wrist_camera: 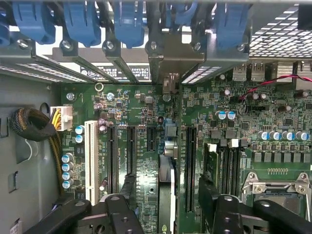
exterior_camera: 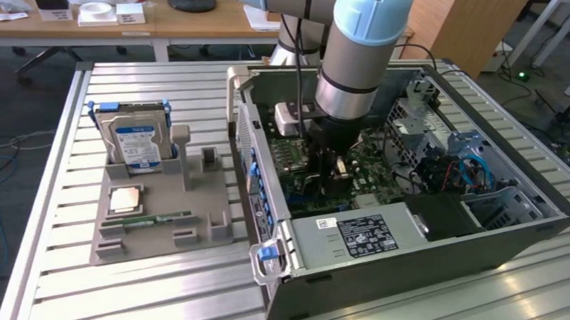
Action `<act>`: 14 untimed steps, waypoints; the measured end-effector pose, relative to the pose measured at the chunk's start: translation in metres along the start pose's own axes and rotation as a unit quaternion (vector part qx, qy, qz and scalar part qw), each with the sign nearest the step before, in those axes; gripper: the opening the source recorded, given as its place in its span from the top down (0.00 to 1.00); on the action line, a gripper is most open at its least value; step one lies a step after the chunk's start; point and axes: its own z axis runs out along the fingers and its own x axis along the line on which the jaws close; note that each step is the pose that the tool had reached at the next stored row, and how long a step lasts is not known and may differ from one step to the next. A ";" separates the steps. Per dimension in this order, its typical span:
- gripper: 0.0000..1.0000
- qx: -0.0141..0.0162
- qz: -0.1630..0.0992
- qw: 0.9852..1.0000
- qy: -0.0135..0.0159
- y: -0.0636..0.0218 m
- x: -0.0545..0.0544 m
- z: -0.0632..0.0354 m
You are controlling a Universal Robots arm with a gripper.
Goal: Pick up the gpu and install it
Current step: 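Insert the gpu into the slot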
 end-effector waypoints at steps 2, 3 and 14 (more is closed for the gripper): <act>0.37 0.000 0.000 1.000 0.000 0.0000 0.000 -0.0014; 0.37 0.000 0.000 1.000 0.000 0.0000 0.000 -0.0025; 0.37 0.000 0.000 1.000 0.000 -0.0003 0.000 -0.0281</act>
